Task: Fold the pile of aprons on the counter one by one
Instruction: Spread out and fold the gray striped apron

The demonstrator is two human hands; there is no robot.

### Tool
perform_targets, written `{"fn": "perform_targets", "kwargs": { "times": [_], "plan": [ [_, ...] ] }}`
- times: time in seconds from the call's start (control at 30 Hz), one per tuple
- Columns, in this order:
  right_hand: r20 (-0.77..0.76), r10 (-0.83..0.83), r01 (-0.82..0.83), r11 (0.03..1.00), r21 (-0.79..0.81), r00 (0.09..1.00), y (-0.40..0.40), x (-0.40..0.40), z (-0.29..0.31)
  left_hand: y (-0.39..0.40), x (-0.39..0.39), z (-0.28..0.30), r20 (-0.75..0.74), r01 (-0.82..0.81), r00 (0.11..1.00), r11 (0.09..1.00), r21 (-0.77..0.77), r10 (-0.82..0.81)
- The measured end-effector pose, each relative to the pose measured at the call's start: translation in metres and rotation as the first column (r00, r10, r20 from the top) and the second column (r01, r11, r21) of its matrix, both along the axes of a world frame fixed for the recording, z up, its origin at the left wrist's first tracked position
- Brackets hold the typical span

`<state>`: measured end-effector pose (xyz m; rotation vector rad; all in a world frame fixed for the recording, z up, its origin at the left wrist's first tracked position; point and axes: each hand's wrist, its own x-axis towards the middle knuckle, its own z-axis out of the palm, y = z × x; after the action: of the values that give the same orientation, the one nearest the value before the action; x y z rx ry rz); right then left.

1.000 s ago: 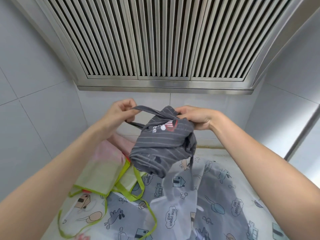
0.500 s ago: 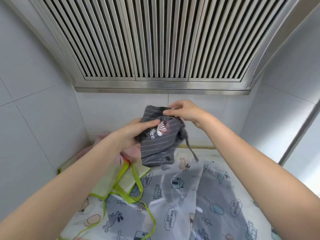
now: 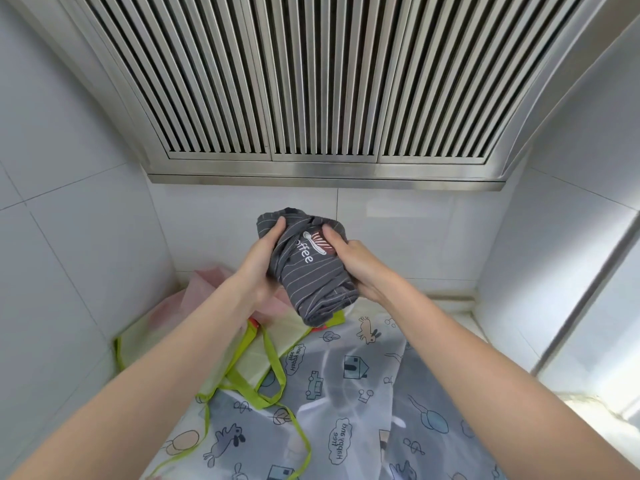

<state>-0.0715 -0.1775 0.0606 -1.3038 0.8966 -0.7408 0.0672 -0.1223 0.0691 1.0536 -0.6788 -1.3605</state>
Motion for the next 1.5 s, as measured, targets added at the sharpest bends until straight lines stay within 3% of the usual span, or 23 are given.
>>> {"fn": "perform_targets", "kwargs": {
  "times": [0.1,0.17,0.27,0.33,0.47,0.8,0.9,1.0,1.13,1.3,1.4,1.5],
  "plan": [
    [0.063,0.102,-0.111,0.978,0.177,0.993,0.001,-0.005,0.0,0.001,-0.002,-0.003,-0.006,-0.009,1.0,1.0,-0.019,0.008],
    [0.015,0.154,-0.153,0.965,0.214,0.988,0.0,-0.012,0.004,0.002,0.001,-0.005,0.01,-0.004,1.0,1.0,-0.008,0.004],
    [-0.212,0.023,-0.027,1.0,-0.016,0.977,-0.008,-0.017,0.007,0.002,0.005,-0.002,0.112,-0.011,0.994,1.0,0.029,0.008],
    [-0.239,-0.054,0.012,0.985,-0.174,0.97,-0.01,-0.016,0.008,-0.001,0.005,-0.001,0.187,-0.035,0.982,0.999,0.021,0.03],
    [0.05,0.049,-0.053,0.995,0.083,0.998,-0.002,-0.009,0.003,-0.005,-0.004,0.002,0.27,-0.041,0.962,0.998,-0.045,0.052],
    [0.289,-0.125,0.015,0.935,0.354,0.949,-0.016,-0.033,-0.001,0.009,0.013,-0.011,0.444,0.255,0.862,0.966,0.039,-0.245],
    [0.264,-0.054,-0.033,0.949,0.314,0.963,-0.012,-0.03,0.0,0.01,0.005,-0.012,0.259,0.298,0.923,0.955,-0.018,-0.283],
    [0.286,-0.109,0.029,0.962,0.273,0.952,-0.015,-0.028,0.001,0.007,0.001,-0.008,0.145,0.251,0.962,0.96,-0.124,-0.233],
    [0.257,-0.182,0.136,0.973,0.187,0.949,-0.015,-0.031,-0.002,0.003,0.001,-0.004,0.259,0.224,0.946,0.971,-0.088,-0.195],
    [0.268,-0.253,0.222,0.965,0.143,0.93,-0.015,-0.031,-0.002,0.0,0.0,-0.003,0.142,0.201,0.971,0.979,-0.039,-0.194],
    [0.273,-0.306,0.286,0.952,0.112,0.912,-0.017,-0.032,-0.002,-0.003,0.002,-0.008,0.284,0.153,0.949,0.987,-0.048,-0.133],
    [0.233,-0.289,0.288,0.957,0.039,0.929,-0.016,-0.028,-0.007,-0.008,-0.003,-0.009,0.415,0.006,0.908,0.989,-0.148,0.057]
  ]
}}
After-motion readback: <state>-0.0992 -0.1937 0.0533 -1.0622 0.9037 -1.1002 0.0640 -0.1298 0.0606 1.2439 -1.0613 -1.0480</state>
